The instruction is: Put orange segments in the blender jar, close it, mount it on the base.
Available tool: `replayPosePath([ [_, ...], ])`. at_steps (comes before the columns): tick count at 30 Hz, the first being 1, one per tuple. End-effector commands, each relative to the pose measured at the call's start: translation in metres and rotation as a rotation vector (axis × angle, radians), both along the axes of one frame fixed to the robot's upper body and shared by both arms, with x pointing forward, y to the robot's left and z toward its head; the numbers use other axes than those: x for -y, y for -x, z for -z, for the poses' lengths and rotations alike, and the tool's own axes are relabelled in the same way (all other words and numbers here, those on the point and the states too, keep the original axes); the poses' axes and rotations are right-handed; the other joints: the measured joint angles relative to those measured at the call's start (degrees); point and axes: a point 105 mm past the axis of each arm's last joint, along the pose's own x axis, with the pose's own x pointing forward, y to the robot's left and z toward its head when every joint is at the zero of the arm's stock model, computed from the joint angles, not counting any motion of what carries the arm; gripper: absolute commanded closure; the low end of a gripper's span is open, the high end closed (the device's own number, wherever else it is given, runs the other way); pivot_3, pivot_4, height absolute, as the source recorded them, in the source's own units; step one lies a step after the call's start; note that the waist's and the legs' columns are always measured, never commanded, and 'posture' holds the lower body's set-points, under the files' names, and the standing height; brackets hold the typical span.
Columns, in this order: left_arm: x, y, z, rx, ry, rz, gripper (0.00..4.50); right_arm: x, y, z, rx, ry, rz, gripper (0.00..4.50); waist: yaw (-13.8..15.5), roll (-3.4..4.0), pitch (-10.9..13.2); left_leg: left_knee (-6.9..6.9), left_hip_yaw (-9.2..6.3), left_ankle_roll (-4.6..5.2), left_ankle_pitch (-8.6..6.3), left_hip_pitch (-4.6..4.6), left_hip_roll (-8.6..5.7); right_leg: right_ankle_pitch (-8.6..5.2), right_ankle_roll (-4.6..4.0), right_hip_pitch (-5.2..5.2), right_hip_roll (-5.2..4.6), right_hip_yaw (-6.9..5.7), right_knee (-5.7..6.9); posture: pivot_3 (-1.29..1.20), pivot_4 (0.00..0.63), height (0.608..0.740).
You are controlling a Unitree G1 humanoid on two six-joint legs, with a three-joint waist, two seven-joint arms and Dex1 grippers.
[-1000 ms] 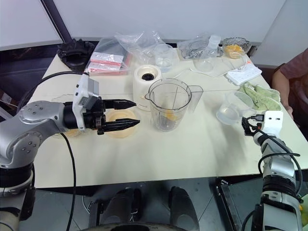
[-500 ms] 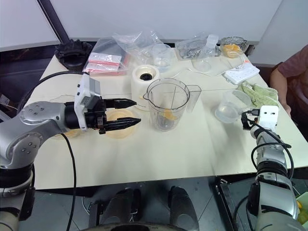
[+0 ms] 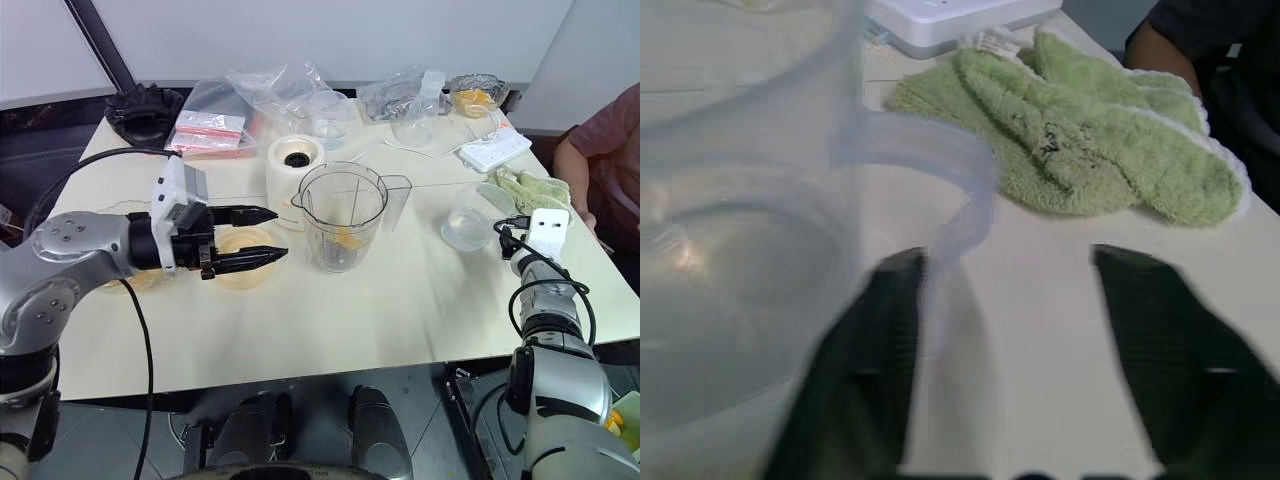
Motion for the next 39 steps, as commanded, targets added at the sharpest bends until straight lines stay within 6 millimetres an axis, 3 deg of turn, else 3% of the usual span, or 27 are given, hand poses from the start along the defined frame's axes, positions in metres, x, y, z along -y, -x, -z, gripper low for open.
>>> replayPosePath([
  [1, -0.002, 0.004, -0.009, 0.042, 0.001, -0.007, 1.44, 0.001, -0.007, -0.019, 0.065, 0.018, -0.003, 4.04, 0.14, 0.00, 0.00, 0.00, 0.00, 0.00, 0.00, 0.00, 0.00, 0.00, 0.00, 0.00, 0.00, 0.00, 0.00, 0.00, 0.150, 0.740],
  [2, -0.003, 0.004, -0.008, 0.042, 0.000, -0.010, 1.44, 0.000, -0.007, -0.019, 0.066, 0.018, -0.006, 4.47, 0.19, 0.01, 0.01, 0.00, -0.01, 0.00, 0.00, -0.01, 0.00, 0.00, 0.00, 0.00, 0.00, 0.00, 0.00, 0.00, 0.150, 0.740],
  [12, -0.006, 0.003, -0.009, 0.039, -0.001, -0.023, 1.44, -0.004, -0.011, -0.026, 0.095, 0.010, -0.026, 4.47, 0.14, 0.00, 0.01, 0.00, -0.01, -0.02, 0.01, 0.00, -0.03, 0.00, 0.00, 0.04, -0.03, 0.01, -0.03, 0.00, 0.150, 0.740],
  [25, -0.036, -0.022, -0.027, 0.067, 0.019, -0.105, 1.44, -0.025, -0.036, -0.141, 0.412, 0.072, -0.178, 4.47, -0.02, 0.40, 0.29, -0.09, 0.03, -0.03, 0.01, -0.01, -0.02, -0.01, 0.04, -0.04, 0.00, 0.01, 0.00, 0.00, 0.150, 0.740],
  [31, -0.041, -0.028, -0.028, 0.077, 0.010, -0.111, 1.44, -0.056, -0.041, -0.206, 0.525, 0.158, -0.333, 4.47, 0.16, 0.62, 0.44, -0.15, 0.03, -0.03, 0.01, -0.06, -0.01, -0.04, 0.08, -0.09, -0.01, 0.01, 0.00, 0.00, 0.150, 0.740],
  [39, -0.042, -0.028, -0.026, 0.080, 0.004, -0.110, 1.44, -0.101, -0.038, -0.262, 0.595, 0.258, -0.512, 4.47, 0.12, 0.63, 0.47, -0.15, 0.06, -0.03, 0.01, -0.09, 0.00, -0.04, 0.09, -0.17, -0.03, 0.01, 0.04, 0.00, 0.150, 0.740],
])
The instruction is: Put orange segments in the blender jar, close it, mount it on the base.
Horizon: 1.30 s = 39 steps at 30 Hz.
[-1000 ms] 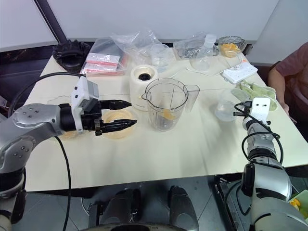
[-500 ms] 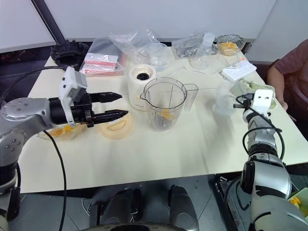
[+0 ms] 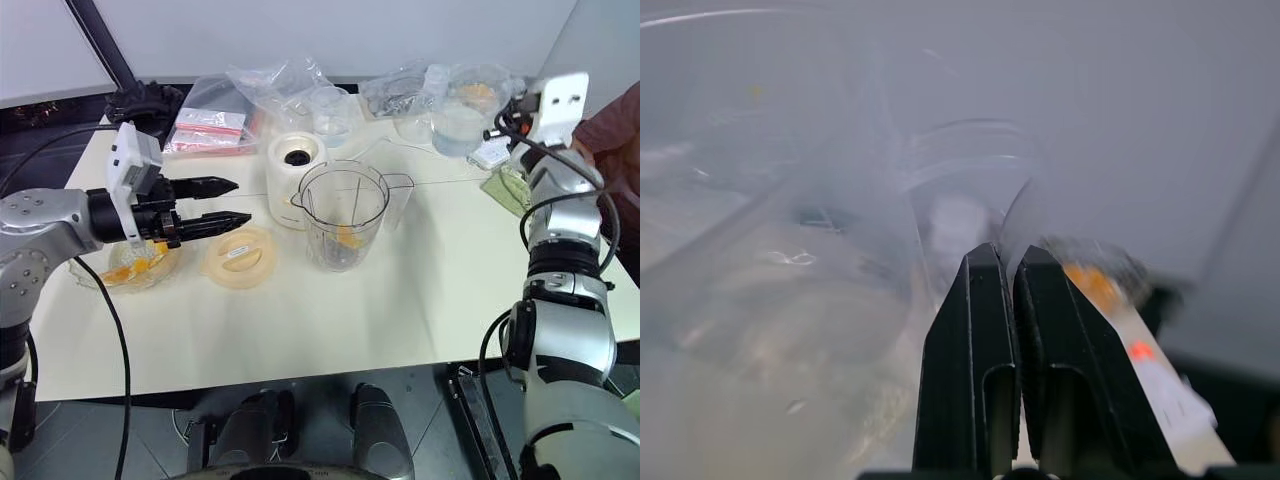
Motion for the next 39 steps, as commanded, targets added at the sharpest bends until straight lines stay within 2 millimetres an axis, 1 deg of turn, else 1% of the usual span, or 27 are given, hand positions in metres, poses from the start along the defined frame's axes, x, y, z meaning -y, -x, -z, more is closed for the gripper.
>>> replayPosePath([
  [1, 0.001, 0.003, -0.010, 0.057, -0.009, 0.009, 1.44, -0.019, 0.013, -0.055, 0.137, 0.070, -0.074, 4.47, 0.03, 0.00, 0.00, 0.00, 0.00, 0.00, 0.00, -0.01, 0.00, 0.00, 0.00, -0.01, 0.00, 0.00, 0.01, 0.00, 0.150, 0.740],
  [6, 0.002, 0.003, -0.009, 0.057, -0.007, 0.006, 1.44, -0.043, 0.018, -0.066, 0.138, 0.126, -0.159, 4.47, 0.11, 0.00, 0.00, 0.00, 0.01, 0.00, 0.00, -0.04, 0.01, 0.00, 0.00, -0.03, -0.01, 0.00, 0.02, 0.00, 0.150, 0.740],
  [9, 0.002, 0.003, -0.008, 0.057, -0.005, 0.005, 1.44, -0.051, 0.021, -0.068, 0.138, 0.156, -0.186, 4.47, 0.23, 0.00, 0.00, 0.00, 0.02, 0.00, 0.00, -0.04, 0.00, 0.00, 0.00, -0.04, -0.02, 0.00, 0.02, 0.00, 0.150, 0.740],
  [12, 0.003, 0.003, -0.008, 0.057, -0.001, 0.005, 1.44, -0.067, 0.026, -0.068, 0.147, 0.238, -0.232, 4.47, 0.19, 0.01, 0.01, 0.00, 0.04, 0.00, 0.00, -0.05, 0.00, 0.00, 0.00, -0.06, -0.02, 0.00, 0.02, 0.00, 0.150, 0.740],
  [15, 0.004, 0.003, -0.007, 0.057, 0.002, 0.007, 1.44, -0.079, 0.030, -0.067, 0.162, 0.319, -0.256, 4.47, 0.17, 0.01, 0.01, 0.00, 0.04, 0.00, 0.00, -0.05, 0.01, 0.00, 0.00, -0.10, -0.02, 0.00, 0.06, 0.00, 0.150, 0.740],
  [18, 0.006, 0.003, -0.008, 0.057, 0.011, 0.016, 1.44, -0.085, 0.030, -0.065, 0.176, 0.378, -0.241, 4.47, 0.16, 0.00, 0.01, 0.00, 0.05, 0.00, 0.00, -0.05, 0.01, 0.00, 0.00, -0.11, -0.02, 0.00, 0.09, 0.00, 0.150, 0.740],
  [22, 0.007, 0.003, -0.010, 0.055, 0.028, 0.021, 1.44, -0.090, 0.030, -0.063, 0.184, 0.406, -0.245, 4.47, 0.25, -0.01, 0.01, 0.02, 0.07, -0.01, 0.01, -0.06, 0.01, 0.00, 0.00, -0.12, -0.02, 0.00, 0.11, 0.00, 0.150, 0.740],
  [35, 0.007, 0.002, -0.008, 0.053, 0.027, 0.020, 1.44, -0.100, 0.034, -0.060, 0.238, 0.590, -0.243, 4.47, 0.15, -0.01, 0.02, 0.01, 0.07, -0.02, 0.01, -0.06, 0.01, 0.00, 0.00, -0.15, -0.02, 0.00, 0.13, 0.00, 0.150, 0.740],
  [39, 0.007, 0.002, -0.008, 0.053, 0.026, 0.021, 1.44, -0.101, 0.035, -0.060, 0.255, 0.622, -0.239, 4.47, 0.17, -0.02, 0.02, 0.01, 0.08, -0.02, 0.01, -0.06, 0.01, 0.00, 0.00, -0.15, -0.03, 0.00, 0.13, 0.00, 0.150, 0.740],
])
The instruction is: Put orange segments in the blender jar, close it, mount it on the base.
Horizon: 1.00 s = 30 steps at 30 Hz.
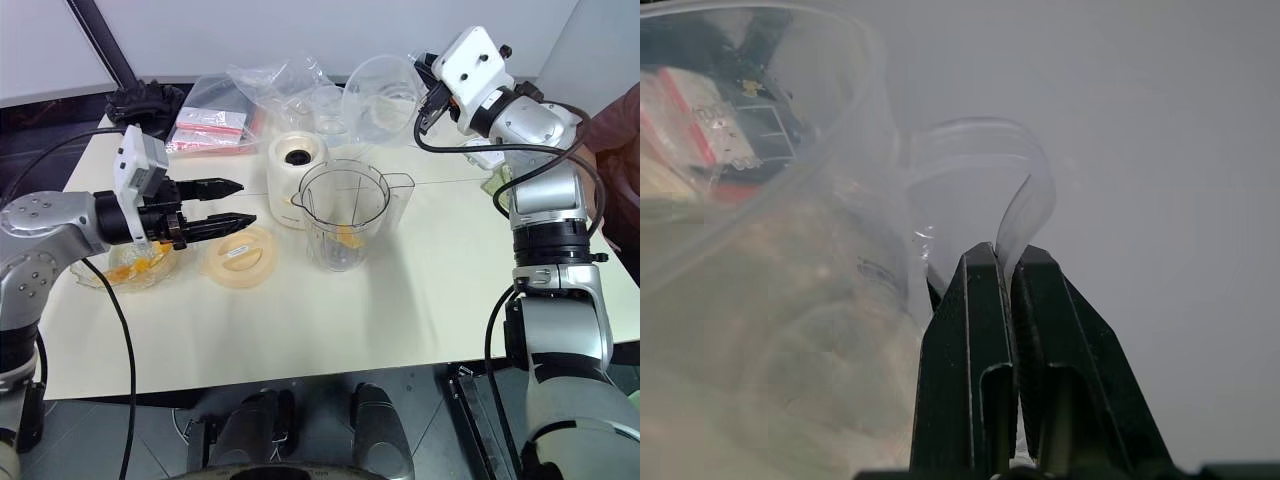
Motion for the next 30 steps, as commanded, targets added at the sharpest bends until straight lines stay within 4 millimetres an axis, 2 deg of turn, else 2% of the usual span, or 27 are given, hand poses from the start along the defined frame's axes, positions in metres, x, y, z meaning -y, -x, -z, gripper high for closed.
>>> replayPosePath([
  [1, 0.002, 0.002, -0.010, 0.054, 0.005, 0.009, 1.44, 0.000, 0.012, -0.025, 0.115, 0.033, -0.005, 4.47, 0.00, 0.00, 0.00, 0.00, 0.00, 0.00, 0.00, 0.00, 0.00, 0.00, 0.00, 0.00, 0.00, 0.00, 0.00, 0.00, 0.150, 0.740],
  [11, 0.002, 0.002, -0.009, 0.053, 0.003, 0.010, 1.44, -0.008, 0.016, -0.022, 0.179, 0.165, -0.019, 4.47, -0.07, 0.00, 0.00, 0.00, 0.00, 0.00, 0.00, 0.00, 0.00, 0.00, 0.00, -0.01, 0.00, 0.00, 0.01, 0.00, 0.150, 0.740],
  [20, 0.003, 0.001, -0.010, 0.056, 0.002, 0.011, 1.44, -0.011, 0.017, -0.021, 0.185, 0.159, -0.029, 4.47, -0.03, -0.01, 0.01, 0.00, 0.00, -0.01, 0.01, 0.00, 0.00, 0.00, 0.00, -0.01, 0.00, 0.00, 0.01, 0.00, 0.150, 0.740],
  [28, 0.003, 0.001, -0.009, 0.055, -0.001, 0.010, 1.44, 0.004, 0.011, -0.024, 0.053, -0.105, -0.030, 4.47, 0.01, -0.01, 0.01, 0.00, 0.00, -0.02, 0.01, 0.00, 0.01, 0.00, 0.00, 0.00, 0.00, 0.00, 0.03, 0.00, 0.150, 0.740],
  [30, 0.003, 0.001, -0.009, 0.054, -0.001, 0.011, 1.44, 0.013, 0.010, -0.024, 0.006, -0.210, -0.022, 4.47, 0.17, -0.01, 0.01, 0.00, 0.00, -0.02, 0.01, 0.00, 0.01, 0.00, 0.00, 0.00, 0.00, 0.00, 0.03, 0.00, 0.150, 0.740],
])
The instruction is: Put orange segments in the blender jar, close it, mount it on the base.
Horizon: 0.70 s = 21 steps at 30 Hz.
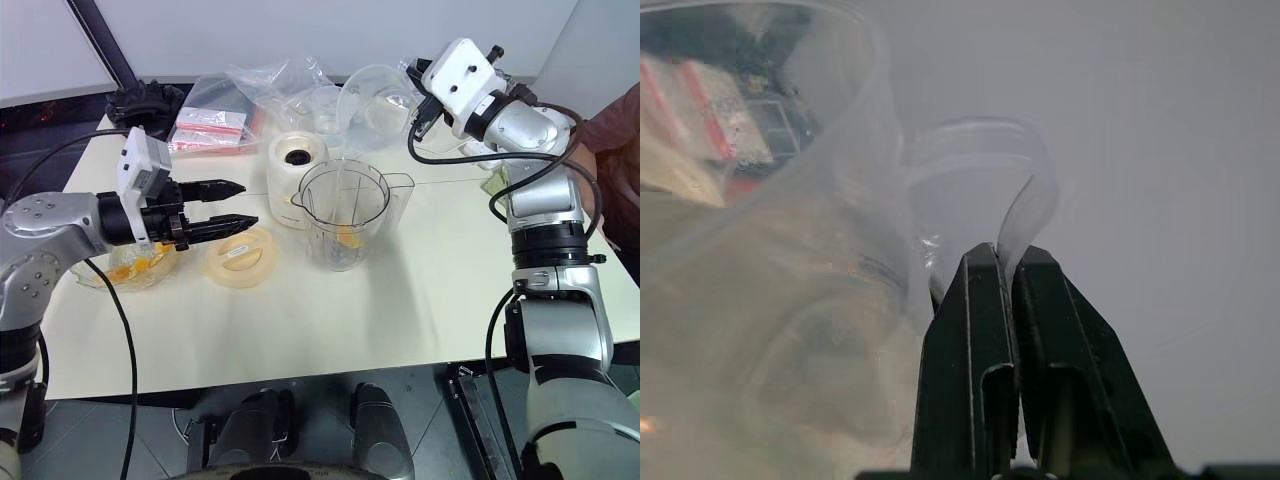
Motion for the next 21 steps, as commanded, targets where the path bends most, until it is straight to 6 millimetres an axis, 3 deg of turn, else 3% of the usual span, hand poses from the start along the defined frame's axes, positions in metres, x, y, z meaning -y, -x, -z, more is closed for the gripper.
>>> replayPosePath([
  [1, 0.001, 0.001, -0.011, 0.058, 0.004, 0.006, 1.44, 0.019, 0.012, -0.033, 0.031, -0.222, 0.001, 4.47, 0.13, 0.00, 0.00, 0.00, 0.00, 0.00, 0.00, 0.00, 0.00, 0.00, 0.00, 0.00, 0.00, 0.00, 0.00, 0.00, 0.150, 0.740],
  [5, 0.002, 0.003, -0.011, 0.053, 0.010, 0.012, 1.44, 0.054, 0.014, -0.037, -0.033, -0.535, 0.074, 4.47, 0.32, 0.00, 0.00, 0.00, 0.00, 0.00, 0.00, -0.01, 0.01, 0.00, 0.00, 0.00, 0.00, 0.00, 0.01, 0.00, 0.150, 0.740],
  [9, 0.003, 0.006, -0.011, 0.041, 0.020, 0.025, 1.44, 0.098, 0.019, -0.026, -0.041, -0.752, 0.236, 4.47, 1.21, 0.00, 0.00, 0.00, 0.00, 0.00, 0.00, 0.00, 0.01, 0.00, 0.00, 0.00, -0.01, 0.00, 0.01, 0.00, 0.150, 0.740],
  [13, 0.008, 0.011, -0.008, 0.024, 0.022, 0.053, 1.44, 0.143, 0.030, 0.009, -0.072, -0.910, 0.407, 4.47, 1.59, -0.02, -0.01, 0.00, -0.01, 0.00, 0.00, -0.01, -0.01, -0.01, -0.01, 0.03, -0.01, -0.01, -0.02, 0.00, 0.150, 0.740],
  [16, 0.010, 0.009, -0.006, 0.027, 0.015, 0.045, 1.44, 0.158, 0.037, 0.032, -0.122, -1.024, 0.425, 4.47, 1.42, -0.01, -0.01, 0.01, 0.05, 0.00, 0.00, -0.02, -0.02, 0.00, 0.00, 0.04, -0.04, 0.02, -0.06, 0.00, 0.150, 0.740],
  [21, 0.016, 0.011, -0.006, 0.016, 0.026, 0.071, 1.44, 0.189, 0.048, 0.086, -0.159, -0.976, 0.653, 4.47, 1.03, 0.02, -0.02, 0.01, 0.02, 0.00, 0.00, 0.02, 0.00, 0.00, 0.00, 0.02, 0.03, 0.02, -0.01, 0.00, 0.150, 0.740],
])
